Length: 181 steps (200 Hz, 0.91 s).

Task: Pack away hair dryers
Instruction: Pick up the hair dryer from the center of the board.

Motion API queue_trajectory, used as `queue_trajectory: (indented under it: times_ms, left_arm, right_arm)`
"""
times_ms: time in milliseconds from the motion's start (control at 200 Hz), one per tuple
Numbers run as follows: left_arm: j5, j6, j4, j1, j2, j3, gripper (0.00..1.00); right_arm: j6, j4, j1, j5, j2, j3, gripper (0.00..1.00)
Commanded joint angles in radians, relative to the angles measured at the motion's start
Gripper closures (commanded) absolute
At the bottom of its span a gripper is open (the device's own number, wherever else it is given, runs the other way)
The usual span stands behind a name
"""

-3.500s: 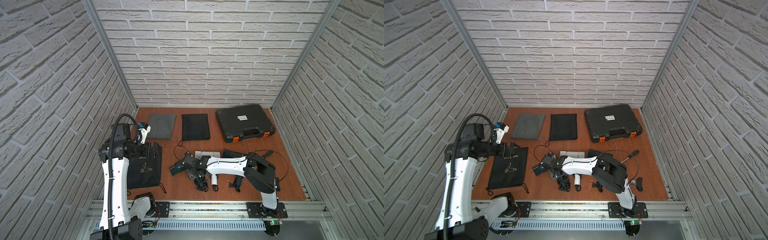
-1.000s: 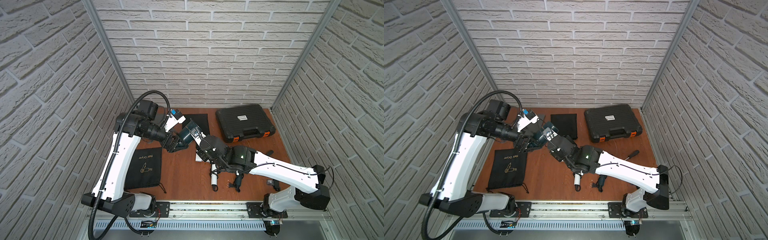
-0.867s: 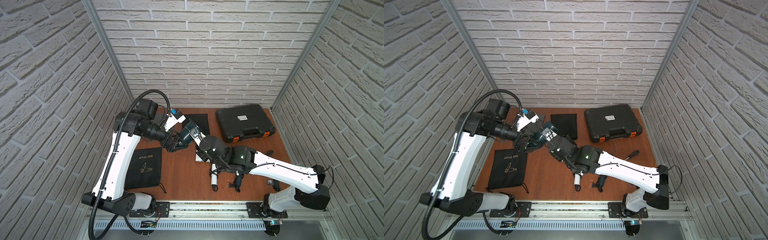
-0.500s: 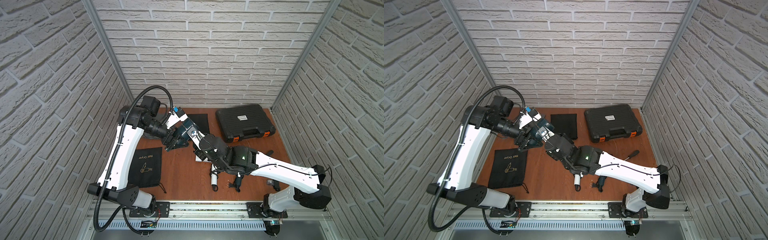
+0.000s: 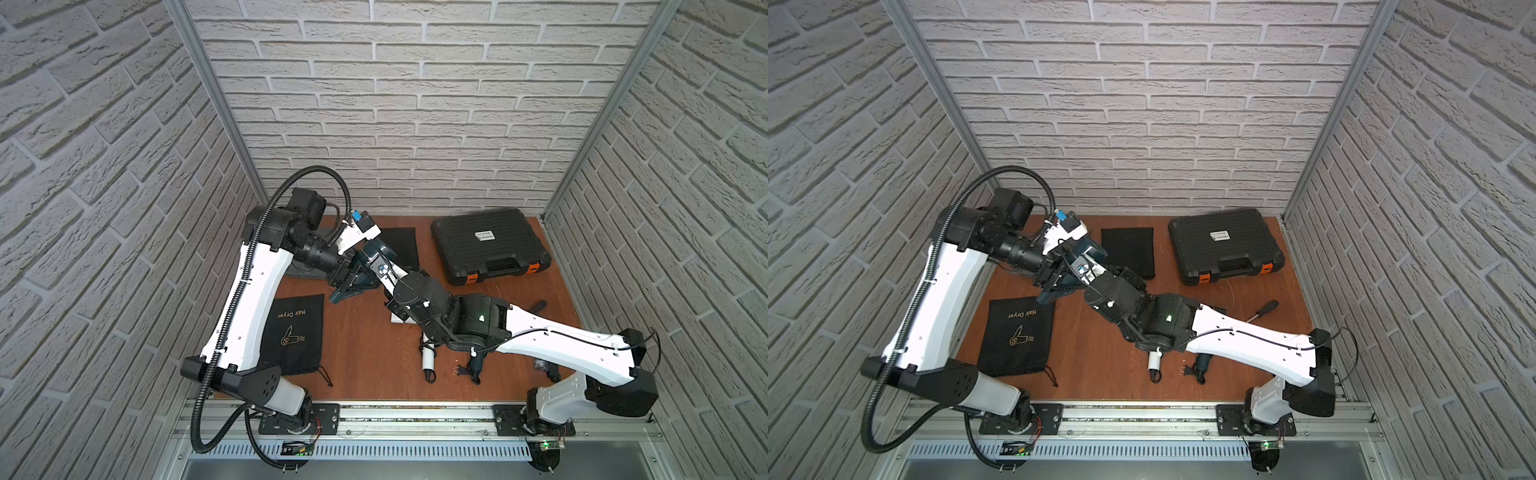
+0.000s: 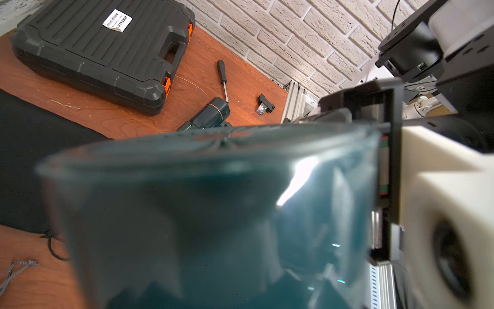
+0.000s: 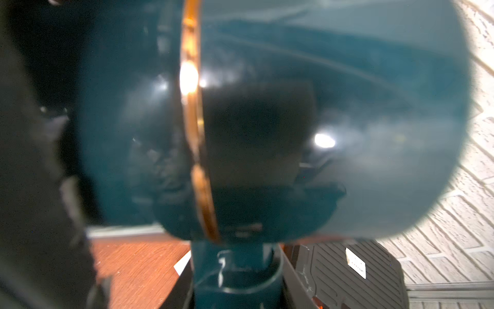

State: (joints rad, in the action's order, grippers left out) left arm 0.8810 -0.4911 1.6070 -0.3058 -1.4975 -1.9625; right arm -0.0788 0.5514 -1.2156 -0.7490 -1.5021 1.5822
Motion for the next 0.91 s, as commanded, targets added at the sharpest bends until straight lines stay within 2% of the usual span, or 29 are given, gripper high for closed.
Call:
queue_trajectory:
  times_ms: [0, 110, 185, 245, 335, 380, 425, 515, 550, 585, 665, 900]
  left_arm:
    - [0.034, -0.033, 0.147, -0.021, -0.006, -0.003, 0.37]
    - [0.027, -0.035, 0.151, -0.03, 0.002, 0.012, 0.45]
    - [0.027, -0.032, 0.154, -0.039, 0.005, 0.02, 0.46]
    - [0.027, -0.031, 0.154, -0.047, 0.006, 0.025, 0.53]
    - [0.021, -0.021, 0.153, -0.057, 0.005, 0.026, 0.76]
    - [0.01, -0.004, 0.142, -0.06, 0.005, 0.028, 0.88]
    - [-0.004, 0.014, 0.127, -0.06, 0.006, 0.027, 1.0]
    - [-0.027, 0.018, 0.12, -0.06, 0.011, 0.02, 1.0]
    - [-0.036, 0.012, 0.123, -0.06, 0.013, 0.013, 1.0]
    - [-0.045, 0.0, 0.13, -0.06, 0.013, 0.004, 1.0]
    - [-0.06, -0.017, 0.144, -0.06, 0.013, -0.022, 1.0]
    - [-0.066, -0.07, 0.195, -0.06, -0.013, -0.12, 1.0]
  right_arm:
    - [-0.003, -0.185, -0.021, -0.02, 0.018, 0.018, 0.97]
    - [-0.007, -0.214, -0.021, -0.018, 0.03, 0.0, 0.97]
    - [-0.007, -0.224, -0.022, -0.016, 0.035, -0.004, 0.97]
    - [-0.008, -0.232, -0.023, -0.014, 0.034, -0.006, 0.97]
    - [-0.011, -0.231, -0.023, -0.009, 0.031, -0.001, 0.95]
    - [-0.011, -0.226, -0.025, -0.01, 0.031, 0.001, 0.87]
    - [-0.011, -0.219, -0.025, -0.013, 0.033, 0.001, 0.74]
    - [-0.002, -0.207, -0.025, -0.025, 0.046, -0.008, 0.46]
    - [0.01, -0.184, -0.024, -0.019, 0.051, -0.006, 0.27]
    - [0.02, -0.134, -0.022, -0.003, 0.054, 0.008, 0.15]
    - [0.077, -0.005, -0.018, 0.014, 0.062, 0.045, 0.06]
    - [0.214, 0.288, 0.024, 0.176, 0.166, 0.063, 0.04]
